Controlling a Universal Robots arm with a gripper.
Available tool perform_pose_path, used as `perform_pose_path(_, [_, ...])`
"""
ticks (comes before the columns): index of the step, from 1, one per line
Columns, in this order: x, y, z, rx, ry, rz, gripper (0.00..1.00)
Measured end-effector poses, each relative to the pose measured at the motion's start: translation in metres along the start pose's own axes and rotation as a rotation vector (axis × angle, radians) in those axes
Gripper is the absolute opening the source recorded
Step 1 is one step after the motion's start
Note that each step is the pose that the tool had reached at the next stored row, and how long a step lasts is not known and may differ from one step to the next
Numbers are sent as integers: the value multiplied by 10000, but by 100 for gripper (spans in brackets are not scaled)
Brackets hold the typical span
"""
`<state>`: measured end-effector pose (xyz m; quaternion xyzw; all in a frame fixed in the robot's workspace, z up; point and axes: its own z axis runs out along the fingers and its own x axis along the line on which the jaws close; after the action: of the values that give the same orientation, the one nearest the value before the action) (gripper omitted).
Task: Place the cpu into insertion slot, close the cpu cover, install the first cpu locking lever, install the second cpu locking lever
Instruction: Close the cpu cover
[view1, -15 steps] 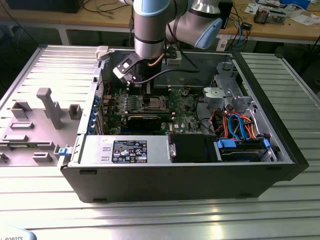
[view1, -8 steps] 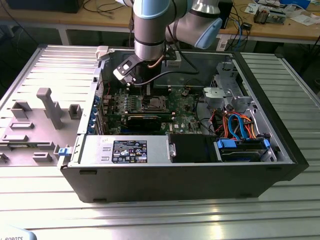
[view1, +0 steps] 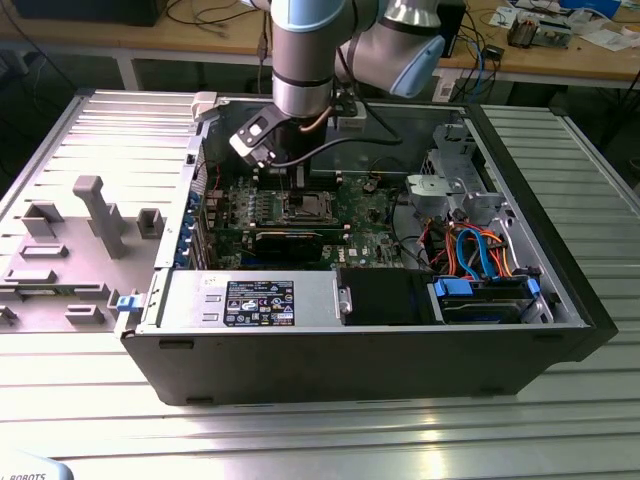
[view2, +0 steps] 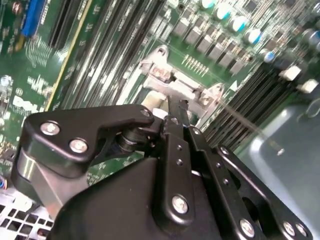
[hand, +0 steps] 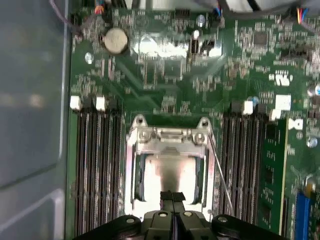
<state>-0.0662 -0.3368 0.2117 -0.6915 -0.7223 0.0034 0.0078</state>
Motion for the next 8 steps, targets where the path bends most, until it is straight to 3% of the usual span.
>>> perform_pose_path(3, [-3, 146, 2, -1, 1, -2, 11])
perform_pose_path(8, [-4, 175, 3, 1, 0, -1, 11])
